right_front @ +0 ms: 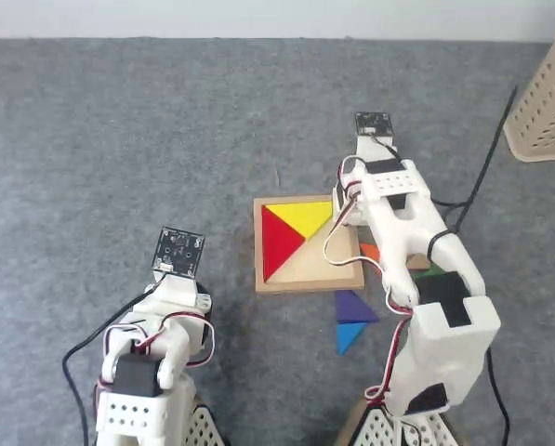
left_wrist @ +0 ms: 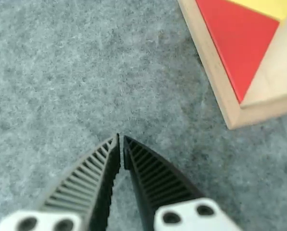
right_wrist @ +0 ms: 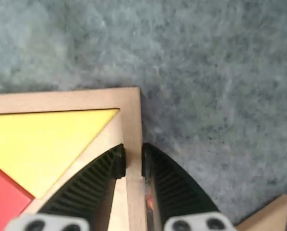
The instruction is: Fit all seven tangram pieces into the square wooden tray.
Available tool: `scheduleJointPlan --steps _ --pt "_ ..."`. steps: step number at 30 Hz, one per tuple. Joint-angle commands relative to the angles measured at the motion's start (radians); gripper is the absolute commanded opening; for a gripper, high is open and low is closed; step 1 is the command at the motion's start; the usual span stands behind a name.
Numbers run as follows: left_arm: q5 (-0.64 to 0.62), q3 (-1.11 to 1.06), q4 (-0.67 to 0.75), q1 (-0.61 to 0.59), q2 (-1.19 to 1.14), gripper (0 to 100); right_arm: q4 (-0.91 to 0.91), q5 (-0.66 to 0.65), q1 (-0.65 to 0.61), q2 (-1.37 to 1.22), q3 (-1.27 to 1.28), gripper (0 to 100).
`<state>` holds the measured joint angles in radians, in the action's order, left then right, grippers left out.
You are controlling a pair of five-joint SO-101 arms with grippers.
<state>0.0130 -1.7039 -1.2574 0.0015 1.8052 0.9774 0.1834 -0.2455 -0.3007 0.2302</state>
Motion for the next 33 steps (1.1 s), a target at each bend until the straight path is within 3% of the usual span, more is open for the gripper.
scheduleJointPlan --steps 1,6,13,18,22,33 --pt "-0.008 0.019 -0.006 -0.006 0.021 1 0.065 -0.037 -0.013 0.054 -0.086 3.9" --pt "-0.008 0.019 -0.006 -0.006 0.021 1 0.163 -0.123 -0.008 0.196 -0.081 15.2" --pt "-0.008 0.019 -0.006 -0.006 0.021 1 0.197 -0.394 0.033 0.46 0.095 15.6" --pt "-0.008 0.019 -0.006 -0.005 0.021 1 0.217 -0.473 0.061 0.576 0.244 15.8" --pt "-0.008 0.019 -0.006 -0.005 0.021 1 0.179 -0.634 0.03 0.587 0.407 16.0" --pt "-0.008 0.019 -0.006 -0.006 0.021 1 0.007 -0.704 0.045 0.39 0.439 23.5"
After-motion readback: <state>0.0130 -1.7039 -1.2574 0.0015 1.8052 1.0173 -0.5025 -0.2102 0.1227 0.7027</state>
